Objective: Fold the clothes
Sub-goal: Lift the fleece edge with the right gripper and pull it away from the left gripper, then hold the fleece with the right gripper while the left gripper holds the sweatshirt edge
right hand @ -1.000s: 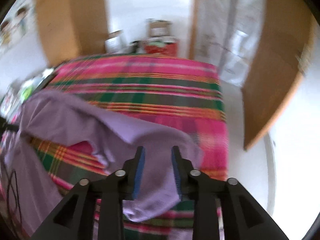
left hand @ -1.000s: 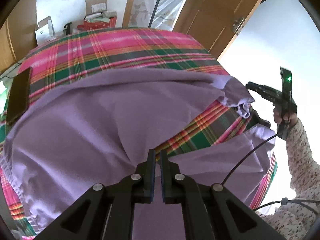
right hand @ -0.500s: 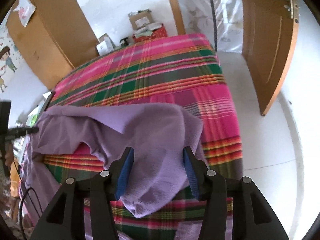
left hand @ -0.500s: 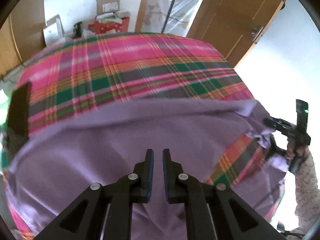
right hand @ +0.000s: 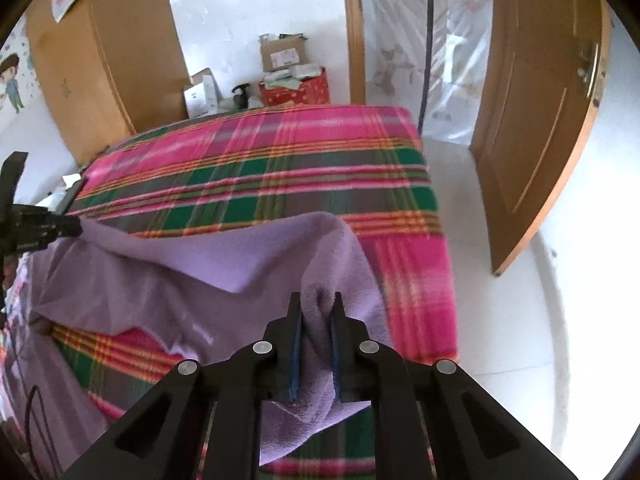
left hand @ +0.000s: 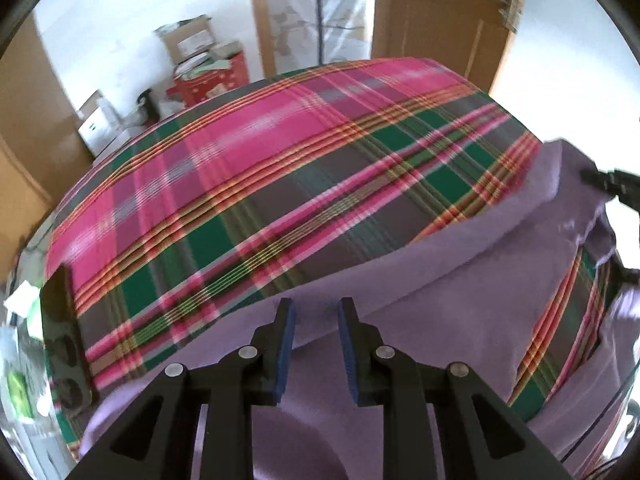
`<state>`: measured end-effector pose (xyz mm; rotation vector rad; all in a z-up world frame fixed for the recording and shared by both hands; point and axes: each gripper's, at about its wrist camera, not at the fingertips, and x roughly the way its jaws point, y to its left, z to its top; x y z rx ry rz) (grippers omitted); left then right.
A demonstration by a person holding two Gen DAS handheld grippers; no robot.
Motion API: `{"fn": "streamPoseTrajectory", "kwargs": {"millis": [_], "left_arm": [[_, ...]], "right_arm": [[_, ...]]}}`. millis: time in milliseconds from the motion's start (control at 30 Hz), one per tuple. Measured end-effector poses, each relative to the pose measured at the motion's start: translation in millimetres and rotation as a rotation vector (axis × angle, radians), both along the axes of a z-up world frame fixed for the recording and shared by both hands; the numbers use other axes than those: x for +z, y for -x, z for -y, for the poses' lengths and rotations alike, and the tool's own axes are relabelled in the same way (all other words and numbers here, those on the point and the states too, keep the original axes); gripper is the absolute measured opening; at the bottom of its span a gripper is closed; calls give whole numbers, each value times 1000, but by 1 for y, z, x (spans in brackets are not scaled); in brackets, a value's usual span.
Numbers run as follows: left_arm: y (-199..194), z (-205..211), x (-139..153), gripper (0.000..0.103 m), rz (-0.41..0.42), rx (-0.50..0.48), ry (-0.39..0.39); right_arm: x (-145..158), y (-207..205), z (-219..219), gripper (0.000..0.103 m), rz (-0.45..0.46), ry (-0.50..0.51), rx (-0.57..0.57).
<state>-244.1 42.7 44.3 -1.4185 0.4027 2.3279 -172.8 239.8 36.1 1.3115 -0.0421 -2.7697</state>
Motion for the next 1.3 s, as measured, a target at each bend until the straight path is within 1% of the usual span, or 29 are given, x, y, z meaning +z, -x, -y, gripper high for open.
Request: {"fn": "streamPoseTrajectory", "kwargs": {"millis": [133,233,367,567,633,700,767,833,900,1133,1167,1200,1267,1300], "left_arm": [[2,-12,-6,23,-3,-54,29],[12,-19,-10,23,4,-73,50],[25,-25,-15,23,33,-106,36],[31,-30,-18,23,91,-203,27],[34,-29,-18,23,108,-211,14],[35,-28,-16,23,121,-220,-21],[33,-25,-12,23,121,-254,-78],[32,-24,-11,23,129,-282,-118],[33,-26,-13,24,134,-296,-129],[42,-30,-20,24,160,-292,-111],[44,-31,-20,22,159,-287,-110],[46,-32,-20,15,158,-283,-109],[47,-34,-18,7,152,-279,-109],[47,-34,-17,5,143,-272,-105]], "right_arm": [[5,15,-5,12,-17,-36,-32],[4,24,-2,12,-20,-68,-25],[-2,32,3,12,-16,-116,-31],[-8,38,7,12,-20,-169,-35],[-10,40,7,12,-20,-164,-37],[-11,42,5,12,-24,-155,-46],[-12,43,4,12,-22,-151,-51],[-15,45,5,12,-20,-159,-49],[-16,46,5,12,-19,-158,-50],[-16,46,3,12,-25,-157,-51],[-16,46,4,12,-29,-158,-51],[-16,45,4,12,-31,-160,-50],[-15,45,5,12,-34,-169,-49],[-15,45,5,12,-40,-171,-51]]}}
